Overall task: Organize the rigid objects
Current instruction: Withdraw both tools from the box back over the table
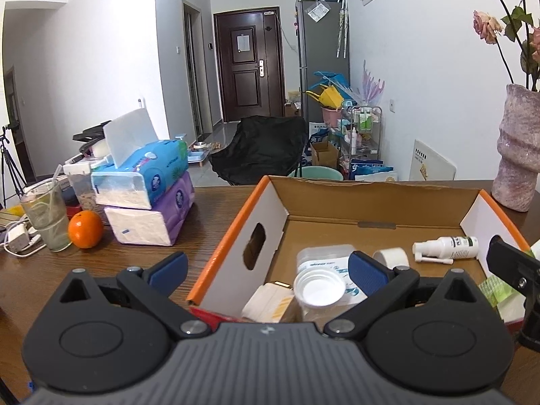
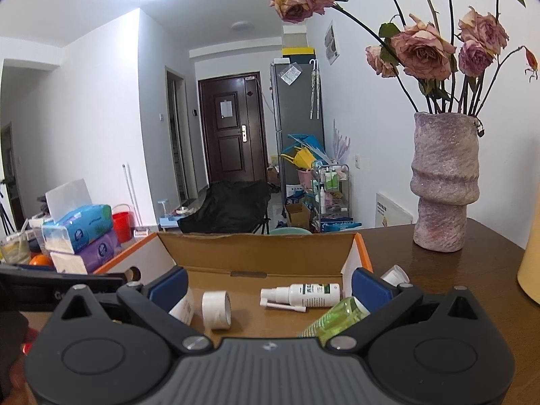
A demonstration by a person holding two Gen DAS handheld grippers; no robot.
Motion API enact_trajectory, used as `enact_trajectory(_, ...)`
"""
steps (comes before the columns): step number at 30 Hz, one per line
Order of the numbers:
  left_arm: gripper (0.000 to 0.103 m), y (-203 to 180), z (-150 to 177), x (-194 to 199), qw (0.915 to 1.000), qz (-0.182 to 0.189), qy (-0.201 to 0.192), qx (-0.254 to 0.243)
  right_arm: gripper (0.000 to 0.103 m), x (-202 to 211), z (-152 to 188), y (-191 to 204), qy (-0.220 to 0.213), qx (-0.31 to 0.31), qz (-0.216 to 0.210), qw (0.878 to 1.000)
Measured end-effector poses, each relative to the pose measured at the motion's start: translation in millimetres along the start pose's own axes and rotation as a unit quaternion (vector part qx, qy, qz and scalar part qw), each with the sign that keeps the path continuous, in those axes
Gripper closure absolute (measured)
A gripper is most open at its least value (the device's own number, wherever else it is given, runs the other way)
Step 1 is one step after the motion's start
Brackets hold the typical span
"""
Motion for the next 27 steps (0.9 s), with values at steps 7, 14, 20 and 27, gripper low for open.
enact_trajectory(7,0.000,11,5,16,0.9999,-0.006,-0.005,-0.007,0.000,17,2,6,0.012,0.007,0.006,1.000)
enact_trajectory(14,0.000,28,12,38,0.9998,-0.013,-0.009,-0.011,0.000,38,8,21,0.014,0.016,0.000,1.000)
enact_trajectory(20,0.000,51,24,57,0.9996,-0.024,-0.006,-0.015,0.000,54,17,34,0.016,0.016,-0.005,1.000)
enact_trajectory(27,0.000,76,34,78,0.9996,-0.028,-0.003,-0.008,0.000,74,30,58,0.022,0.019,-0.019,0.999)
Point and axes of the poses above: each gripper's, at about its wrist camera, not at the fingertips, and x roughly against the way its jaws point, y to its left, z to its underside, the point moved 7 cm from there along -x, roughly the way its jaws point, and after that the axes turned 9 degrees about x, right-handed, at the moved point
